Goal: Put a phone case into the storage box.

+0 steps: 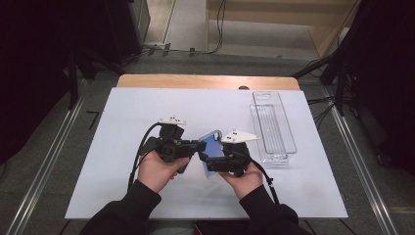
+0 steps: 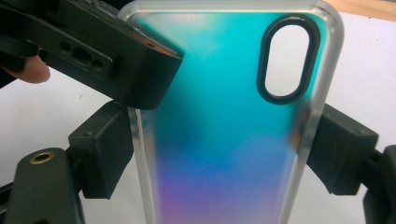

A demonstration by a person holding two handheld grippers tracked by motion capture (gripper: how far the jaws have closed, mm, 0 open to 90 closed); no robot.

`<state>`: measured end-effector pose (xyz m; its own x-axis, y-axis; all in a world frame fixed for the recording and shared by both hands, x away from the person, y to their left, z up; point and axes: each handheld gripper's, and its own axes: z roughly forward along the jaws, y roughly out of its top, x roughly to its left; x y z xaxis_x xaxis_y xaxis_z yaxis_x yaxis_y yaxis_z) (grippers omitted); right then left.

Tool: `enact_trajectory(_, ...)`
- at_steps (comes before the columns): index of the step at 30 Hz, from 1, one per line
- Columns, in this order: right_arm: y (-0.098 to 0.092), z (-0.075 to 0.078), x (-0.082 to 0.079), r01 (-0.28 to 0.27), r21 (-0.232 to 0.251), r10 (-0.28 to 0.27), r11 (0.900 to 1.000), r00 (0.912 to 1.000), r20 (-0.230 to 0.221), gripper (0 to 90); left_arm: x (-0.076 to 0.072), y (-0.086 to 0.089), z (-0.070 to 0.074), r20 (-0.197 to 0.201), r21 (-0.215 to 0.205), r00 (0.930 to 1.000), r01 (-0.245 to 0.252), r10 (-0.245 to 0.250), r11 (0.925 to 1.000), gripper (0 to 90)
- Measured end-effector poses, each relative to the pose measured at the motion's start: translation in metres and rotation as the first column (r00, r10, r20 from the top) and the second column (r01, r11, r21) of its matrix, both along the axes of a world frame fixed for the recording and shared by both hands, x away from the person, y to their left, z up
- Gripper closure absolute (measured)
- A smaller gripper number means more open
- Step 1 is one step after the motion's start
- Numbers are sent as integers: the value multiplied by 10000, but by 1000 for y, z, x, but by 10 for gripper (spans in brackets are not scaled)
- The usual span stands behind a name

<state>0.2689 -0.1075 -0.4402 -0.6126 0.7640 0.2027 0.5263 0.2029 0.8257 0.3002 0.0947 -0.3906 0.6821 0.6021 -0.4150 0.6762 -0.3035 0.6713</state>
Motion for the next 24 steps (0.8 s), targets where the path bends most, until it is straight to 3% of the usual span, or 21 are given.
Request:
enact_trajectory(5,-1,4,1,-34,-136,37,9999,9998,190,159,1,3,5,143,-173,9999,39,-37,9998,688)
enact_trajectory(14,-11,2,7,11,9,-11,10000,10000,-34,159,0,10,12,651,-12,9978,105,-104,9999,553)
enact_trajectory(16,-15,3,9,-9,14,9,10000,10000,73,159,1,12,12,651,-60,9972,361,-356,9993,511)
enact_trajectory(19,-21,3,13,-498,321,503,9982,9986,-164,159,2,14,12,744,-20,9948,699,-695,9976,458)
enact_trajectory(22,-26,4,16,-780,434,792,9960,9966,-246,158,1,16,11,1030,9,9872,1226,-1220,9925,395)
enact_trajectory(24,-29,4,17,-1041,412,1052,9937,9941,-248,159,1,16,8,1058,248,9794,1701,-1718,9851,359)
